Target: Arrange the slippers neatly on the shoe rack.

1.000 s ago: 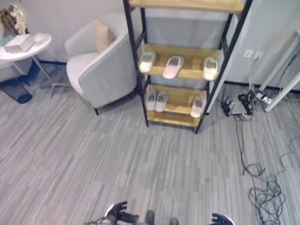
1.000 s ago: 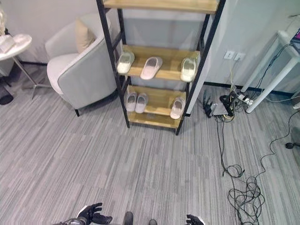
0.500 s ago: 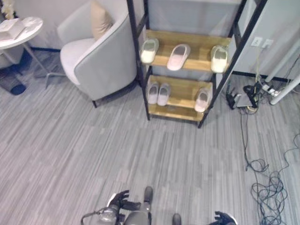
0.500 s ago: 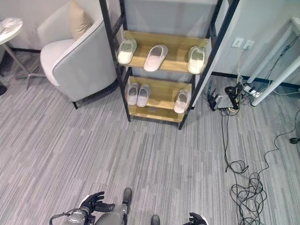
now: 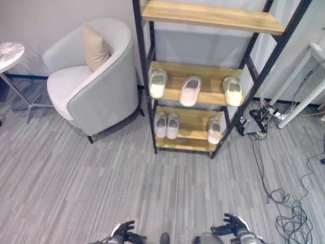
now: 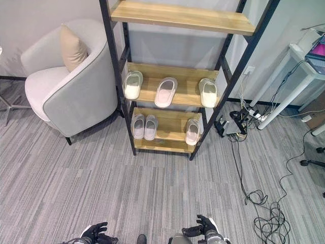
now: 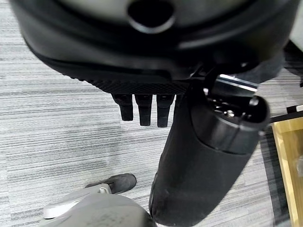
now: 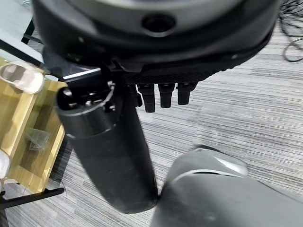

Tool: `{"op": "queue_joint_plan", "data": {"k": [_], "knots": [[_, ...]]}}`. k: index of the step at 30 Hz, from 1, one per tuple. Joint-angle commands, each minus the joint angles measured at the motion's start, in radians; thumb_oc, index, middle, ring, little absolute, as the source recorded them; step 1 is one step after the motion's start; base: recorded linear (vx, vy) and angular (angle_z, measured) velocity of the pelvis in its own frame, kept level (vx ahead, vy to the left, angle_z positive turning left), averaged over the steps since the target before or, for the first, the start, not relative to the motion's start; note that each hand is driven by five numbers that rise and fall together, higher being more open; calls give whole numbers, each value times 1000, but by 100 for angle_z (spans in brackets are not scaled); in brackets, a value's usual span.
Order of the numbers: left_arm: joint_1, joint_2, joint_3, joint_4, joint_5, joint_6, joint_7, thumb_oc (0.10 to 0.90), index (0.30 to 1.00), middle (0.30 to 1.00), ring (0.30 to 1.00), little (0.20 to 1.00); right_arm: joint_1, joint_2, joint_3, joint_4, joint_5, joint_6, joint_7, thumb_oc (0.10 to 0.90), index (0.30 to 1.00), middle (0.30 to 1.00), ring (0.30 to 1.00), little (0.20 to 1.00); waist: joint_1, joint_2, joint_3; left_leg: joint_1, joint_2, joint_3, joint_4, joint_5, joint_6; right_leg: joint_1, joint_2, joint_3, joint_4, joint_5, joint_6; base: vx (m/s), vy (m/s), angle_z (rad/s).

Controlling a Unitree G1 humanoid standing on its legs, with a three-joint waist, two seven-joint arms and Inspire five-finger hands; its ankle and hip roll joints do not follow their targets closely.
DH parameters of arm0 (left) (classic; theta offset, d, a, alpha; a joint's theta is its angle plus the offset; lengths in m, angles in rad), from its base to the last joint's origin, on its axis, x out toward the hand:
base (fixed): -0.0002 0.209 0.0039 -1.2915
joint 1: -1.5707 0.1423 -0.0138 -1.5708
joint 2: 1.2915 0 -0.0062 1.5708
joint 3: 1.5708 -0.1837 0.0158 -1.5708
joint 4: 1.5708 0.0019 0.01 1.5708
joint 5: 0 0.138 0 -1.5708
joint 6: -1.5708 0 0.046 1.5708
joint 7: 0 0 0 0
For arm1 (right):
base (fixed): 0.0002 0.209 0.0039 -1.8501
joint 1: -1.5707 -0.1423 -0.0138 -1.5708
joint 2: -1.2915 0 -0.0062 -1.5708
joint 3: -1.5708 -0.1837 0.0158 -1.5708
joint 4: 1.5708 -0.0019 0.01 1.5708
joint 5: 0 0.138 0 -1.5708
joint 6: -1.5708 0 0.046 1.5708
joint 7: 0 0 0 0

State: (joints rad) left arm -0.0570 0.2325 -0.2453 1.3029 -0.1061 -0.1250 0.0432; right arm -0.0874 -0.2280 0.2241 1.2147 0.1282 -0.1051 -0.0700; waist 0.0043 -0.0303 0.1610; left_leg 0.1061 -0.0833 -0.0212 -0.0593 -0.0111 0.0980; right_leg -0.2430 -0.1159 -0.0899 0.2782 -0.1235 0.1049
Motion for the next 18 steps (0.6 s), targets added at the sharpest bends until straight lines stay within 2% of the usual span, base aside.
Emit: {"op": "queue_joint_plan", "data": {"k": [1,3,4,5,7,8,9,10,11,12,13,14,15,18], "knots": [[-21,-2,8,-12,19,-29,12,800,900,900,900,900,19,-60,19,-11,10,-5,-10,800,900,900,900,900,-44,-5,-9,28,20,-109,86,-131,-79,20,51,2,-168,195,34,320,-110,14],[-19,-5,7,-12,23,-34,11,800,900,900,900,900,30,-59,19,-7,11,-6,-11,800,900,900,900,900,-45,-12,-18,46,21,-115,90,-150,-88,45,46,0,-192,200,26,302,-167,22],[-15,-10,6,-11,26,-34,12,800,900,900,900,900,45,-57,16,-2,15,-7,-11,800,900,900,900,900,-47,-6,-34,59,42,-124,101,-142,-104,67,62,5,-194,193,7,250,-147,31],[-14,-10,5,-11,26,-34,13,800,900,900,900,900,45,-58,16,-2,15,-7,-11,800,900,900,900,900,-48,-5,-34,59,43,-125,101,-142,-105,67,63,5,-194,192,7,239,-137,57],[-13,-15,4,-15,19,-35,11,800,900,900,900,900,54,-57,8,6,28,-10,-13,800,900,900,900,900,-46,3,-42,44,62,-130,162,-89,-141,97,78,1,-204,185,-10,196,-156,45],[-19,-15,-7,-25,20,-36,8,800,900,900,900,900,57,-57,3,1,45,-13,-17,800,900,900,900,900,-43,0,-38,2,77,-112,264,-31,-175,137,83,2,-223,171,-26,163,-155,8],[-19,-15,-7,-25,20,-35,8,800,900,900,900,900,57,-57,3,1,45,-14,-17,800,900,900,900,900,-43,0,-38,0,77,-112,269,-33,-175,137,83,2,-223,171,-26,166,-180,4],[-29,-14,-18,-44,10,-35,7,800,900,900,900,900,59,-60,1,-1,65,-18,-17,800,900,900,900,900,-34,-17,-18,-84,82,-89,416,26,-187,174,79,18,-230,153,-47,69,-90,2],[-30,-14,-18,-44,9,-35,7,800,900,900,900,900,58,-60,0,-1,66,-18,-17,800,900,900,900,900,-34,-16,-18,-87,82,-90,422,23,-187,173,80,17,-230,153,-47,101,-137,7],[-36,-14,-23,-49,5,-35,9,800,900,900,900,900,55,-61,-2,-3,76,-19,-21,800,900,900,900,900,-30,-26,-8,-128,83,-75,486,43,-185,185,75,20,-230,148,-56,93,-93,-2],[-38,-13,-27,-50,6,-34,13,800,900,900,900,900,54,-61,-3,-3,84,-16,-22,800,900,900,900,900,-29,-35,-3,-147,97,-51,509,45,-179,199,76,28,-226,135,-68,224,-127,-1],[-44,-12,-38,-56,5,-34,12,800,900,900,900,900,55,-64,0,-2,92,-15,-22,800,900,900,900,900,-19,-38,-2,-179,102,-31,482,21,-164,224,79,36,-224,111,-71,276,-78,7],[-43,-13,-43,-54,10,-32,10,800,900,900,900,900,58,-66,-1,2,92,-13,-20,800,900,900,900,900,-16,-38,-5,-185,96,-28,442,-7,-156,233,80,39,-224,101,-70,215,-28,11],[-42,-17,-53,-49,18,-33,8,800,900,900,900,900,60,-70,-6,7,97,-13,-23,800,900,900,900,900,-8,-39,-6,-237,77,-12,388,-32,-152,259,77,42,-228,81,-64,166,17,2]]}}
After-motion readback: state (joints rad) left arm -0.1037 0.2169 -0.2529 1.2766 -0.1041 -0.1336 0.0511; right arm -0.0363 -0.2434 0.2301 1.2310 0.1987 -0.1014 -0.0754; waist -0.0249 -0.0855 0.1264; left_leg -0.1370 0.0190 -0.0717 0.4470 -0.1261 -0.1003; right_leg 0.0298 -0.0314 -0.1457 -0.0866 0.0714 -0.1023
